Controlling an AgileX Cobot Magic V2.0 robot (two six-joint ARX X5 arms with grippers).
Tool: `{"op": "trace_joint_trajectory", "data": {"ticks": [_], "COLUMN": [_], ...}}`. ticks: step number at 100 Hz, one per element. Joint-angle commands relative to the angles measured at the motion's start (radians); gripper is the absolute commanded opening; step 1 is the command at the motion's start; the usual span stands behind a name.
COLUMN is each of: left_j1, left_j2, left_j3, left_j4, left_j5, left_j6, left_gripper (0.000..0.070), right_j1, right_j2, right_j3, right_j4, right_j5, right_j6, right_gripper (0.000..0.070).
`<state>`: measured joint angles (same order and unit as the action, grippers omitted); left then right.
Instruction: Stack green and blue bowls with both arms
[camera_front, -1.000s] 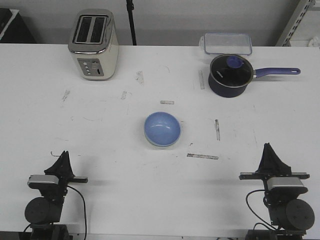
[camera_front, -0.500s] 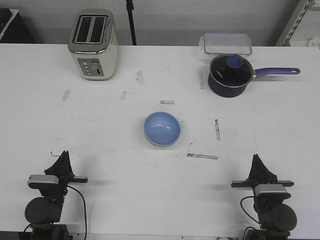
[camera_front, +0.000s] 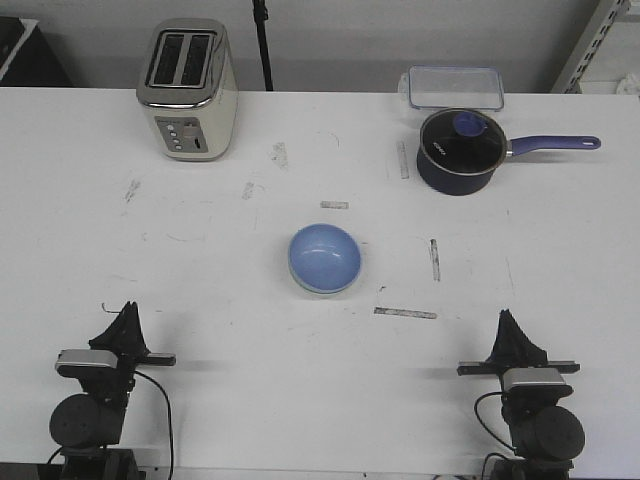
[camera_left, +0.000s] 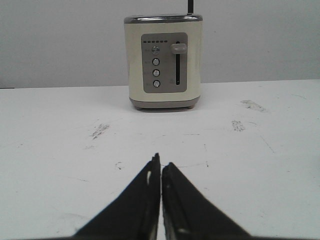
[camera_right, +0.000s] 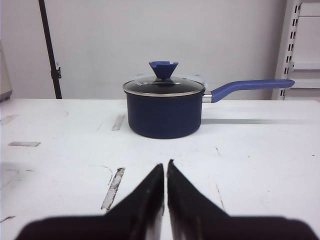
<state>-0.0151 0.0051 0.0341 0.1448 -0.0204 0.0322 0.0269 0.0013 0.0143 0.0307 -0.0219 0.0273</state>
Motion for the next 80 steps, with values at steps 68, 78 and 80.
{"op": "trace_joint_trajectory", "data": {"ticks": [68,78,80], "left_j1": [0.002,0.002,0.002], "left_j2": [-0.002,-0.002,-0.002], "left_j3": [-0.023,-0.023,-0.023], "left_j4": [0.013,0.013,0.013], "left_j5": [0.000,0.000,0.000], "left_j6": [0.002,0.002,0.002], "left_gripper": [0.0002,0.0002,0.0002], "right_j1": [0.001,0.001,0.001], "right_j2": [0.000,0.000,0.000], "right_j3": [-0.002,-0.002,-0.002], "right_j4": [0.039,0.040,0.040], "right_j5": [0.003,0.003,0.003], "right_j6": [0.006,0.006,0.006], "right_gripper": [0.0003,0.0003,0.0003]}}
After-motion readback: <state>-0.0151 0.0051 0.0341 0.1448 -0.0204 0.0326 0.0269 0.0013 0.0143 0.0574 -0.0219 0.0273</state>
